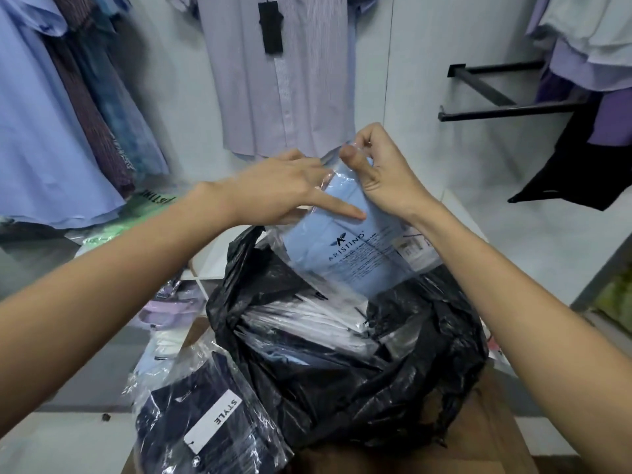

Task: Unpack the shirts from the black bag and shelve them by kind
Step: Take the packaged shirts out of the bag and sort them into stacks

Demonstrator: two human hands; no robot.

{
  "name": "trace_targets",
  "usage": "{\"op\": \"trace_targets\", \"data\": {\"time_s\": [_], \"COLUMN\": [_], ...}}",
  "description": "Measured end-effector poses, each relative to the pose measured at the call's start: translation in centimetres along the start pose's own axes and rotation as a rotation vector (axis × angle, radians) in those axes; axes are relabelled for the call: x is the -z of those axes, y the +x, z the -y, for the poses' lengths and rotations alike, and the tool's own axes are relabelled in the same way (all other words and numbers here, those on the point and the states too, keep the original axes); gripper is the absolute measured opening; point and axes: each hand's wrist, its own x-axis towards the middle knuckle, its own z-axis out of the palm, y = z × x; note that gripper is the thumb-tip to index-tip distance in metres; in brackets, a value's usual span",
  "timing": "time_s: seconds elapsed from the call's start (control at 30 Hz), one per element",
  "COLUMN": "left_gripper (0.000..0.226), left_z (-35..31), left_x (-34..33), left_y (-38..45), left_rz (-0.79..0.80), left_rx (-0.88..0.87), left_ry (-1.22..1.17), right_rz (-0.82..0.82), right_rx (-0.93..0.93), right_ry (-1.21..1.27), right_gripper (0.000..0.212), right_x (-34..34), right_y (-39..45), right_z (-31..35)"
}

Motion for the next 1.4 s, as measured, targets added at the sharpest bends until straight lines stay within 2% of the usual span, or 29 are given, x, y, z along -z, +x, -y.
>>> {"op": "trace_targets", "data": {"time_s": [0.1, 0.17, 0.27, 0.37, 0.47, 0.53, 0.6, 0.67, 0.73, 0.8, 0.83, 0.9, 0.93, 0.97, 1.03, 1.1, 1.17, 1.23, 1.3, 1.4], "left_gripper": [0.044, 0.045, 0.027, 0.050, 0.062, 0.069, 0.074, 0.078, 0.080, 0.075, 0.068, 0.053, 0.053, 0.059, 0.066, 0.056, 0.027, 0.013, 0.014, 0.029], "left_z": [-0.2, -0.1, 0.3, 0.8, 1.2, 1.9, 2.4, 2.3, 2.1, 2.3, 2.5, 2.6, 2.4, 2.0, -0.2, -2.8, -4.1, -4.4, -4.1, -3.8], "left_x": [0.1, 0.2, 0.0, -0.1, 0.8, 1.3, 1.6, 1.6, 1.7, 2.2, 2.3, 1.7, 0.8, -0.7, -4.4, -7.5, -9.0, -8.7, -7.7, -5.7], "left_y": [0.7, 1.1, 1.8, 2.2, 2.6, 2.7, 2.6, 2.6, 2.3, 1.1, 0.2, -1.8, -3.0, -4.2, -6.0, -6.6, -6.2, -5.8, -5.8, -6.0], "left_rz": [-0.080, -0.083, -0.125, -0.118, -0.099, -0.105, -0.154, -0.207, -0.270, -0.388, -0.482, -0.682, -0.728, -0.718, -0.595, -0.536, -0.686, -0.796, -0.792, -0.706], "left_rx": [0.020, 0.133, 0.223, 0.281, 0.516, 0.644, 0.711, 0.739, 0.782, 0.867, 0.922, 0.998, 0.980, 0.899, 0.770, 0.863, 1.050, 1.144, 1.147, 1.107], "left_ry": [-0.076, -0.130, -0.060, -0.064, -0.189, -0.271, -0.319, -0.355, -0.365, -0.426, -0.568, -1.118, -1.401, -1.621, -1.837, -1.872, -1.771, -1.645, -1.575, -1.510], "right_rz": [-0.044, -0.096, -0.104, -0.040, 0.116, 0.188, 0.143, 0.052, -0.013, -0.046, -0.057, -0.072, -0.077, -0.080, -0.090, -0.097, -0.074, -0.035, -0.002, 0.081], "right_rx": [-0.035, -0.077, -0.151, -0.207, -0.266, -0.256, -0.242, -0.250, -0.259, -0.255, -0.253, -0.266, -0.273, -0.286, -0.315, -0.352, -0.404, -0.452, -0.473, -0.471], "right_ry": [0.049, 0.096, 0.098, 0.279, 0.550, 0.558, 0.360, 0.282, 0.359, 0.489, 0.536, 0.588, 0.607, 0.633, 0.720, 0.807, 0.839, 0.827, 0.817, 0.846], "right_gripper": [0.041, 0.044, 0.027, 0.030, 0.053, 0.058, 0.071, 0.066, 0.049, 0.044, 0.039, 0.024, 0.021, 0.020, 0.020, 0.020, 0.026, 0.041, 0.039, 0.037], "right_x": [-0.7, -1.1, -0.7, 0.1, 1.5, 2.1, 1.9, 1.0, 0.1, -0.5, -0.8, -1.3, -1.7, -2.1, -3.0, -3.8, -4.4, -4.8, -5.2, -5.9], "right_y": [0.0, 0.0, -0.6, -2.1, -3.8, -4.7, -5.3, -5.5, -5.5, -5.3, -5.1, -4.8, -4.6, -4.5, -4.1, -3.7, -3.6, -3.8, -4.0, -4.4], "right_z": [-0.6, -1.0, -1.4, -1.5, -2.0, -3.1, -4.3, -5.3, -5.3, -5.2, -5.1, -5.2, -5.3, -5.2, -5.1, -5.3, -5.5, -5.8, -5.9, -6.0]}}
